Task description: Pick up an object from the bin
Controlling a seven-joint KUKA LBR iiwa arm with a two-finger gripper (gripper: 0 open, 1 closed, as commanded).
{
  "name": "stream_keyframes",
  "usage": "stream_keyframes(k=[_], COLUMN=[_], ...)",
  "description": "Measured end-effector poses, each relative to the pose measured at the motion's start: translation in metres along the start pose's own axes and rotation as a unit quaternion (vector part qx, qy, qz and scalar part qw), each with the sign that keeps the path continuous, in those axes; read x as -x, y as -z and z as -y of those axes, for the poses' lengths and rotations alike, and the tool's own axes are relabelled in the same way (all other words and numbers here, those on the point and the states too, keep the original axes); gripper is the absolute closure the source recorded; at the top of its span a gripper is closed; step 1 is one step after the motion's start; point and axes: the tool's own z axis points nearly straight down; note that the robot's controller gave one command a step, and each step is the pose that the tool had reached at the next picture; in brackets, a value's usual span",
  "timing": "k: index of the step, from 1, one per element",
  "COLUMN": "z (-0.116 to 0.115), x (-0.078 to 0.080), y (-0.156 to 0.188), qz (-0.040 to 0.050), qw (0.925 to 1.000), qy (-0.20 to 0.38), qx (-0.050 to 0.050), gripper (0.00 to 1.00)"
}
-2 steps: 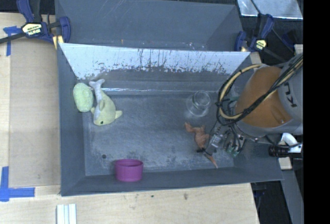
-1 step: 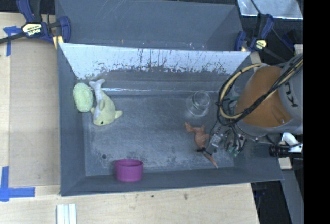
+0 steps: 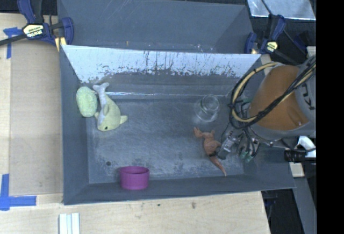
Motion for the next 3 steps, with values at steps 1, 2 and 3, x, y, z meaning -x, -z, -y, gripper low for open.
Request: stream_keyframes(k=[1,2,3], z=[0.001,0.000,0.000], x=[0.000,0.002,0.002], y=[0.021,0.036,0.044], qz=[0.0004,0.0025,0.0025], qw=[1.0000,1.0000,1.0000], qy=[0.000,0.000,0.000], qx=[0.000,0.000,0.000], gripper=[1.00,1.00,1.00])
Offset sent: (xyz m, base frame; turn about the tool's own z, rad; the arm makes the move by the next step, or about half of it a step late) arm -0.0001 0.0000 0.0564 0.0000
